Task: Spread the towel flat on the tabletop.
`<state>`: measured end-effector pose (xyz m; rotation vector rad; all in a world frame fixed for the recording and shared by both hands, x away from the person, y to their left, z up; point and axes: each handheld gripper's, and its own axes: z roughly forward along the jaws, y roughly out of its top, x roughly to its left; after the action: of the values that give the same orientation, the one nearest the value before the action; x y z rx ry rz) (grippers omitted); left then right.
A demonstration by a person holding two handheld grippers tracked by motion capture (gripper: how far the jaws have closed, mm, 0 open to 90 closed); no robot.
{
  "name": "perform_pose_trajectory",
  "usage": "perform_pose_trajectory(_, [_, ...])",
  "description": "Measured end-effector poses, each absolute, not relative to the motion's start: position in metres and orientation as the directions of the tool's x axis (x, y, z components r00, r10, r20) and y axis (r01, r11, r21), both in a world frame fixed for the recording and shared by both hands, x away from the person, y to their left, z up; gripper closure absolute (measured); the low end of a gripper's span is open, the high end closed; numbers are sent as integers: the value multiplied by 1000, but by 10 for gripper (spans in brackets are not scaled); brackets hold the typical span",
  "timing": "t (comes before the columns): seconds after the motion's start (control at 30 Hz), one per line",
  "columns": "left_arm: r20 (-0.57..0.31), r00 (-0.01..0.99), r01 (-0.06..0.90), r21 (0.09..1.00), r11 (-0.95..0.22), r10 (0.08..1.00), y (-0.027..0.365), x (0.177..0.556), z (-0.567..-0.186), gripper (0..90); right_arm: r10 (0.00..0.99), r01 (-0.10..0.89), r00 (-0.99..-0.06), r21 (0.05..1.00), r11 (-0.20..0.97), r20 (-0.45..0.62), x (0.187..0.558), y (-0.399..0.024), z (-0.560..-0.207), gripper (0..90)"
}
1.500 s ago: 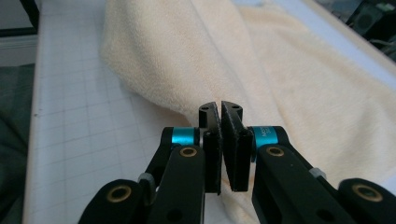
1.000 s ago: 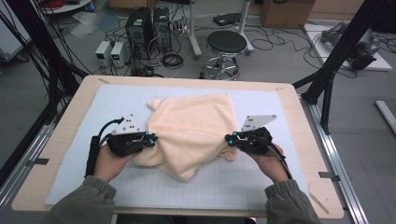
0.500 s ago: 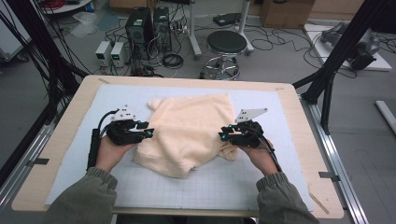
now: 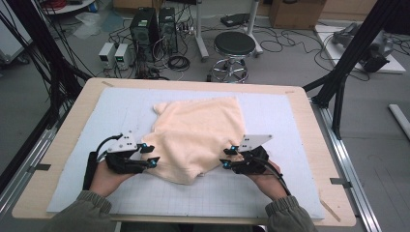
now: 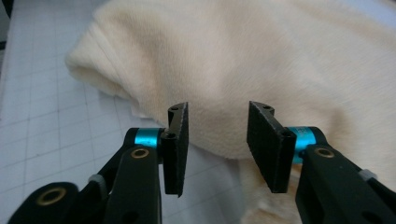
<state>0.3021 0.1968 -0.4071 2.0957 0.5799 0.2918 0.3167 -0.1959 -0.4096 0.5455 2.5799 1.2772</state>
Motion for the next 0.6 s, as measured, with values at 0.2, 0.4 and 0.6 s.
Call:
perform_pose_trajectory(0.2, [-35, 867, 353, 747, -563, 498, 188, 316, -438, 545, 416, 243, -909, 768, 592, -33, 328, -180, -431, 556])
perform_pose_trajectory(0.4, [-18, 864, 348, 745, -570, 504, 184, 314, -436, 731, 424, 245, -904, 762, 599, -43, 337, -167, -436, 778])
perform_pose_trajectory(0.6, [43, 870, 293, 755, -586, 491, 180, 296, -420, 845, 412, 254, -911, 767, 589, -15, 329, -177, -423, 823])
